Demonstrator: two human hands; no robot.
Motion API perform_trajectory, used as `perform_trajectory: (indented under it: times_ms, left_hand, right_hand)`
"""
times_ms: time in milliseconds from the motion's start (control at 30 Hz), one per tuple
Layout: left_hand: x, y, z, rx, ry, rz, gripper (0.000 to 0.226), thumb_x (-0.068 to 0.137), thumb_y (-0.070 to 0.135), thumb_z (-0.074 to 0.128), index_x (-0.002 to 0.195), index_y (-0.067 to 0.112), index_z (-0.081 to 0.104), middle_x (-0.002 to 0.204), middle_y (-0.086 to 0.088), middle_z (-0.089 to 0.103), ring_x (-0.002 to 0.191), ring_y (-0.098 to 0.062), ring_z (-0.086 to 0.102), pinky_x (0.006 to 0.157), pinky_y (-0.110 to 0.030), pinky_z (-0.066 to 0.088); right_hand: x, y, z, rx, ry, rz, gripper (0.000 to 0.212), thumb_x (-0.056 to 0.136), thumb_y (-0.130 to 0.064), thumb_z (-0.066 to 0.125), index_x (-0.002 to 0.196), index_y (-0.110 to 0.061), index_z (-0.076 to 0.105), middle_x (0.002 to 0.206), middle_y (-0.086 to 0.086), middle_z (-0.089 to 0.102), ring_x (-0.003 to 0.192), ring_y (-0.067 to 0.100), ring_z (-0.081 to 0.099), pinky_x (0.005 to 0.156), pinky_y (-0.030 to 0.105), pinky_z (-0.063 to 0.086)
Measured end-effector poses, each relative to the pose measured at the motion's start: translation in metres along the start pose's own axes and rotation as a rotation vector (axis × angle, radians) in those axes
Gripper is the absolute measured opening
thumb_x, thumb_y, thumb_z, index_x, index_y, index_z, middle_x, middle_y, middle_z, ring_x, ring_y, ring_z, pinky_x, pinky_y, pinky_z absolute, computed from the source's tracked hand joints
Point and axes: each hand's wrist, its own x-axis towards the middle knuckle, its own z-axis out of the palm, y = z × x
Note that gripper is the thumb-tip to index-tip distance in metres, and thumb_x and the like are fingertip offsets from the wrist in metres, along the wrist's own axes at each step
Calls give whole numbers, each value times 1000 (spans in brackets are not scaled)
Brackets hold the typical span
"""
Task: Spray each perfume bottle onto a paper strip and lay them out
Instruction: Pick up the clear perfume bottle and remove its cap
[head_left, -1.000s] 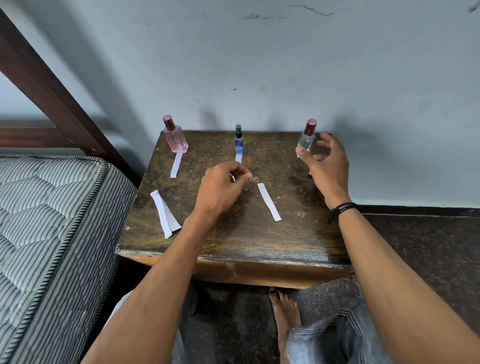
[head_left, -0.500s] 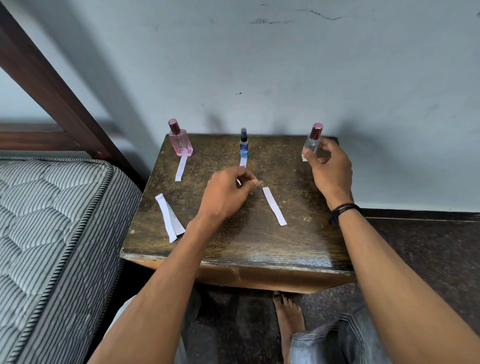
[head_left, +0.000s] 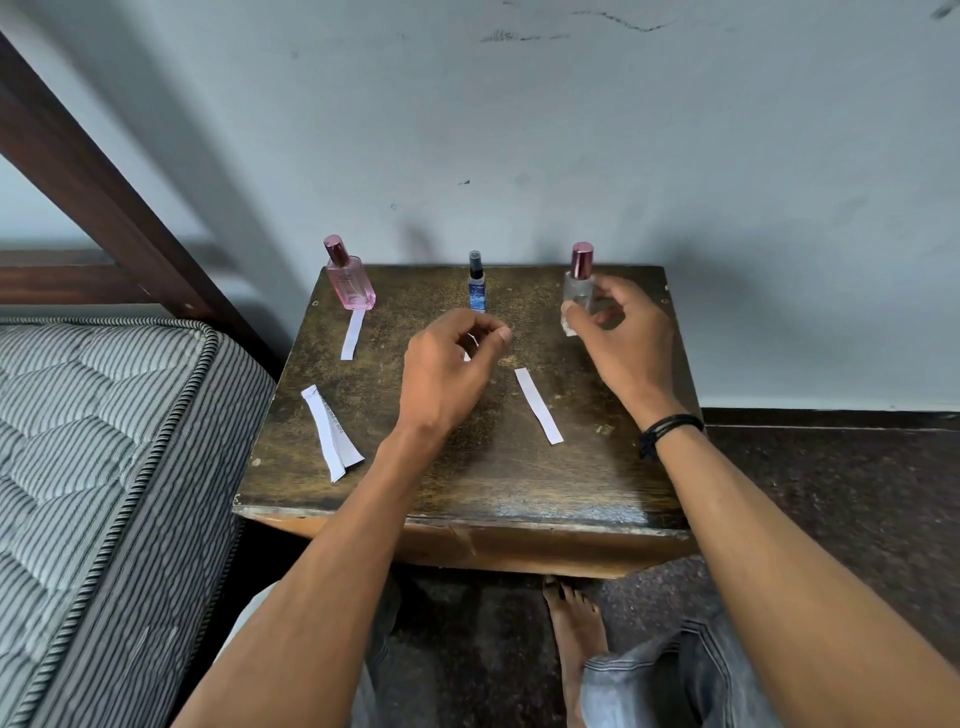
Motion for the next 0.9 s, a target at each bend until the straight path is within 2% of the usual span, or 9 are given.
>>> perform_trajectory:
  times_ms: [167, 267, 333, 400, 467, 600, 667, 767, 900]
  left_hand:
    - [-3, 7, 2, -151, 227, 27, 9, 92, 23, 72, 97, 16, 73, 90, 2, 72, 77, -5, 63, 70, -22, 50]
    - [-5, 6, -1, -319, 184, -20, 20, 92, 23, 73, 109, 14, 72, 101, -4, 73, 91, -12, 69, 81, -30, 55]
    - [-7, 5, -4, -408, 100, -35, 29, 92, 24, 73, 121, 17, 69, 110, -3, 74, 103, -17, 70, 89, -36, 56]
    - [-10, 7, -5, -477, 39, -35, 33, 93, 18, 71, 126, 15, 67, 115, -1, 74, 109, -17, 70, 90, -34, 57]
    - [-12, 7, -6, -523, 25, -37, 35, 93, 11, 71, 127, 12, 67, 115, 0, 75, 109, -18, 70, 89, -32, 57]
    - [-16, 5, -7, -544, 61, -64, 31, 91, 8, 73, 121, 8, 71, 108, -3, 77, 101, -26, 73, 89, -47, 58]
    - [-19, 7, -9, -574, 93, -85, 27, 90, 7, 73, 117, 7, 72, 104, -3, 78, 96, -25, 73, 83, -43, 60]
    - [-24, 10, -12, -649, 123, -113, 24, 90, 8, 74, 114, 12, 73, 101, -3, 78, 93, -21, 73, 77, -34, 60]
    - [-27, 8, -17, -721, 231, -161, 24, 90, 7, 73, 114, 8, 71, 96, -2, 78, 88, -16, 71, 75, -29, 58]
  right_hand:
    - [-13, -6, 8, -27, -102, -139, 26, 85, -27, 79, 109, -24, 70, 97, -14, 67, 84, 4, 64, 73, 11, 48]
    - [-18, -11, 12, -2, -189, -195, 25, 84, -23, 79, 107, -19, 69, 96, -8, 69, 84, 6, 64, 73, 9, 48]
    - [-22, -15, 13, 11, -243, -207, 26, 84, -25, 78, 107, -18, 69, 98, -8, 69, 85, 6, 65, 74, 14, 51]
    - [-25, -17, 15, 19, -289, -203, 29, 83, -28, 78, 109, -18, 69, 99, -10, 68, 88, 4, 64, 76, 18, 52]
    - [-30, -19, 15, 27, -331, -209, 30, 81, -29, 77, 108, -20, 68, 98, -13, 67, 87, 2, 63, 75, 19, 51]
    - [-39, -25, 13, 40, -395, -237, 28, 82, -27, 77, 108, -21, 68, 92, -12, 68, 79, 5, 63, 68, 20, 50]
    - [-44, -27, 10, 48, -411, -238, 30, 84, -27, 75, 113, -23, 69, 93, -11, 69, 81, 7, 64, 70, 24, 52]
    - [-50, -27, 3, 22, -442, -220, 44, 85, -29, 74, 128, -27, 67, 97, -18, 69, 82, 3, 64, 74, 19, 51]
    - [-53, -23, -8, 33, -463, -154, 47, 86, -24, 74, 132, -32, 65, 92, -20, 65, 76, 3, 57, 72, 18, 47]
